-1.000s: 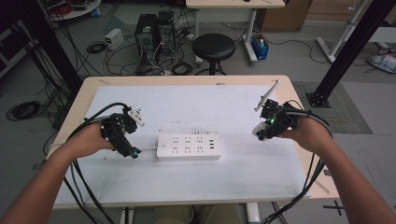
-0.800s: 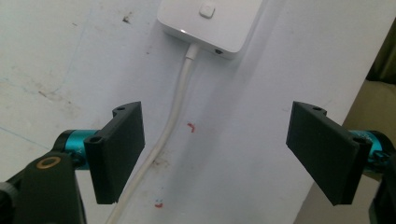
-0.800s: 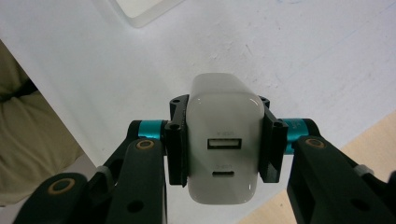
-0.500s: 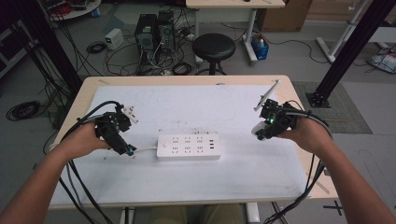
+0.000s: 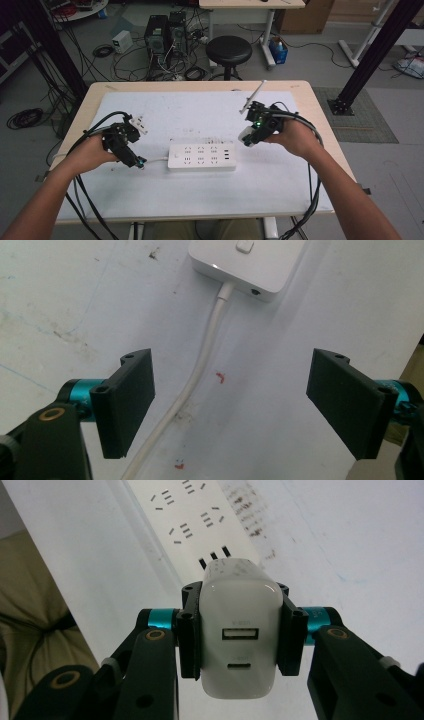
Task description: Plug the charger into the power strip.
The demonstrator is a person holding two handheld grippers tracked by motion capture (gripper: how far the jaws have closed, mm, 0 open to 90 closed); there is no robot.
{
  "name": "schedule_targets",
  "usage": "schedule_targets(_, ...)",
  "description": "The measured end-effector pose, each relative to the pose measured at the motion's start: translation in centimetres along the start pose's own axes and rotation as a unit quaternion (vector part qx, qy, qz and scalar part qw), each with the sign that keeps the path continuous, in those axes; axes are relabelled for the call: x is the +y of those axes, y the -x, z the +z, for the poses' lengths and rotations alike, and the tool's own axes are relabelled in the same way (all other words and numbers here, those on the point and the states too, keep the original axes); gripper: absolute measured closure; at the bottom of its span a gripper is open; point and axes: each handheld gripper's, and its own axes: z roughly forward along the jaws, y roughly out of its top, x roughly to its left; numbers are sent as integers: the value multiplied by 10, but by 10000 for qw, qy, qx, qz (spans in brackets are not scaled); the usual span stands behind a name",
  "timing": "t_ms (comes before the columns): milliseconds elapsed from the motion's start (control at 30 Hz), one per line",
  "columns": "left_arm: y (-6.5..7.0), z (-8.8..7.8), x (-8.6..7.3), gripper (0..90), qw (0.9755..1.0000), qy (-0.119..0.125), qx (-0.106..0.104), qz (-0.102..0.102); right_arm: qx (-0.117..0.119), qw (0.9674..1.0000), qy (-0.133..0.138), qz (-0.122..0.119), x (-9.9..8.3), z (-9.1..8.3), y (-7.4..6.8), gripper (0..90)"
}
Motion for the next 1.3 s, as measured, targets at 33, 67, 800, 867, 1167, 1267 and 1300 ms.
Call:
schedule_targets(33, 0, 2, 0, 194, 10000, -13, 32, 18, 16, 10000, -50, -69, 5, 5, -1, 618)
schedule_targets(67, 1, 4, 0, 194, 10000, -1, 54, 23, 38, 9999, -70, -124, 10, 11, -2, 618)
schedule_targets(800, 1, 17, -13, 194, 9998, 96, 50, -140, 166, 9876, -777, -1351, 71, 103, -9, 620)
schedule_targets(867, -1, 18, -14, 194, 10000, 6, 49, -40, 80, 9856, -882, -1438, 72, 108, -10, 620)
schedule_targets(1167, -2, 20, -16, 194, 10000, 19, 38, -81, 95, 9727, -1064, -2058, 77, 118, -18, 620)
schedule_targets(1267, -1, 20, -16, 194, 9999, 40, 31, -122, 69, 9672, -1167, -2255, 80, 119, -20, 621)
schedule_targets(1300, -1, 20, -16, 194, 9999, 36, 29, -122, 82, 9650, -1205, -2326, 82, 120, -20, 621)
